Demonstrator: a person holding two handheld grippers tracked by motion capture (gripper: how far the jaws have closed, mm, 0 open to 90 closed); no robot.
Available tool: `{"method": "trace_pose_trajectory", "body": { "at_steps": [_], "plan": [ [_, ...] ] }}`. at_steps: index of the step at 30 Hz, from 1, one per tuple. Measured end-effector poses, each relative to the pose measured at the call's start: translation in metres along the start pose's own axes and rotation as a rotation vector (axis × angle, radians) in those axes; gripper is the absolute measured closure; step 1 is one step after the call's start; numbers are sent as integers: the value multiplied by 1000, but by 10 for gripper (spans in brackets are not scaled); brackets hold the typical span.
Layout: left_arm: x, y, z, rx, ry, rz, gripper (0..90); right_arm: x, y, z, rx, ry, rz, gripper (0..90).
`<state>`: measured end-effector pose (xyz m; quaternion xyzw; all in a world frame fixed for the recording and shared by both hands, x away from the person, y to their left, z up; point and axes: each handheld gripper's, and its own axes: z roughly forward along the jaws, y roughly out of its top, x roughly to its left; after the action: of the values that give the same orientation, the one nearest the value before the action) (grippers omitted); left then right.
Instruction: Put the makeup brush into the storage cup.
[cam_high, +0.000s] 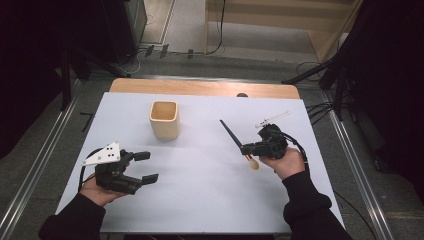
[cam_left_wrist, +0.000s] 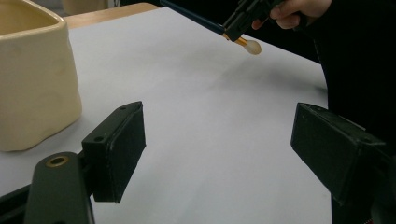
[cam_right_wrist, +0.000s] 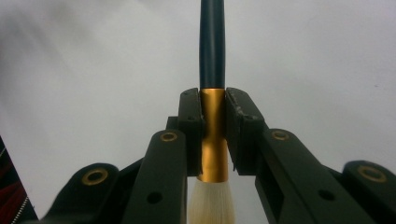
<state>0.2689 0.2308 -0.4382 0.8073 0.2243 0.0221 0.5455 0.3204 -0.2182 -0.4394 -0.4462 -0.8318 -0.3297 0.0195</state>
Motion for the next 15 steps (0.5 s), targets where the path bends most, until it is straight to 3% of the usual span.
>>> {"method": "trace_pose_trajectory", "body": {
  "at_steps": [3, 8, 15],
  "plan": [
    [1, 2, 0, 1, 0, -4, 183, 4, -4, 1, -14, 30, -34, 783],
    [-2, 6, 0, 5, -21, 13, 176, 5, -9, 2, -38, 10, -71, 783],
    [-4, 10, 3, 16, -45, 12, 195, 14, -8, 0, -65, 71, -105, 783]
  ]
}}
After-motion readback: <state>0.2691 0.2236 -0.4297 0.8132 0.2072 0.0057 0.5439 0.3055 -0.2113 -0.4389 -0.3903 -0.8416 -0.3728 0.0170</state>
